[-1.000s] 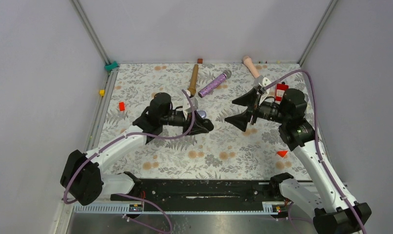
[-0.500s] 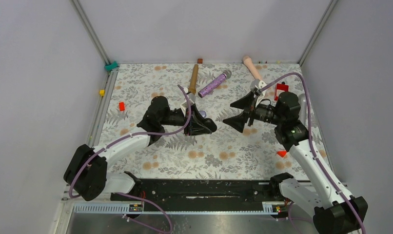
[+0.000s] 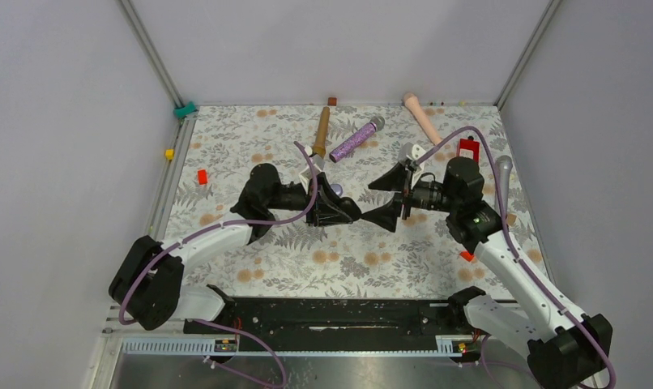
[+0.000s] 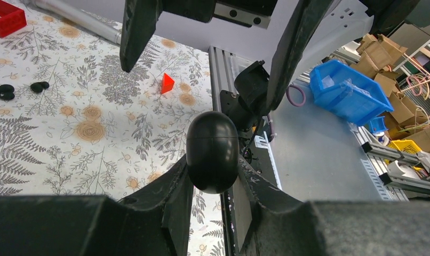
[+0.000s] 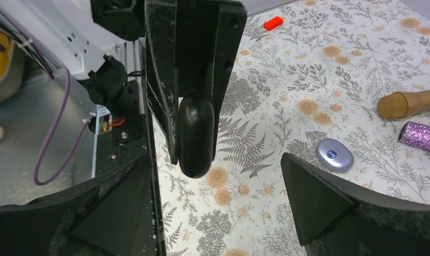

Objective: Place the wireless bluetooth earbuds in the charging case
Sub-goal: Open the charging case.

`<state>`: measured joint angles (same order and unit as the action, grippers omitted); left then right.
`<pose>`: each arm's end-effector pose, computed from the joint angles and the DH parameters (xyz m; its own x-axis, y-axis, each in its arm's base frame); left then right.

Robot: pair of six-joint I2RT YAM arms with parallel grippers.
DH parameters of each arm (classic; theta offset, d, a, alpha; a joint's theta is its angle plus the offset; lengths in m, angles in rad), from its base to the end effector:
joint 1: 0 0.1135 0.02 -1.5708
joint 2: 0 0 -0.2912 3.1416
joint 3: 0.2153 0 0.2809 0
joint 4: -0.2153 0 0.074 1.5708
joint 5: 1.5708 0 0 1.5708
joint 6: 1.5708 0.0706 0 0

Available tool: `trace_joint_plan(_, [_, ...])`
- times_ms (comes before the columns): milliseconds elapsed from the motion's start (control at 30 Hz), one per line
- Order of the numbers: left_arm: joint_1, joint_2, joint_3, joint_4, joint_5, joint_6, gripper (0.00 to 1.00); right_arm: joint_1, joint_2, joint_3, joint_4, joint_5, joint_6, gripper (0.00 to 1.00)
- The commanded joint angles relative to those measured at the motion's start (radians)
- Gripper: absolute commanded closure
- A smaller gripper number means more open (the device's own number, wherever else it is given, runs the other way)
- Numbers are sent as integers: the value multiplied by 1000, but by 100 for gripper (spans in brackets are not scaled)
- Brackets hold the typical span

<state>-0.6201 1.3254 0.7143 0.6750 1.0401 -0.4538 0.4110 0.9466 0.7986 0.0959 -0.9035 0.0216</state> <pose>0.2234 -0.2343 0.2947 -0.3893 0.0053 -0.9211 0.9167 -0.0956 -0.3880 0.2048 0.1498 0.3626 -0.0686 -0.0153 -0.9975 -0.9651 0.2543 0.0625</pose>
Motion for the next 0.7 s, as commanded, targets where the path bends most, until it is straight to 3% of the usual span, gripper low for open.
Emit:
trace_joint_plan(0, [4,2,0,95,25,-31,100,24,-15,-29,30,-44,-131,1])
trace_joint_plan(100, [4,3,-2,96,30,-30,100,31,-32,-51,39,-15,-161,0])
trace_joint_plan(333, [-4,9,-12,72,58,18,100,31,12,-47,156,-20,23,12])
trace_joint_plan(667, [-21,21,8,31,81,44,100,35,37,-56,210,3,83,14])
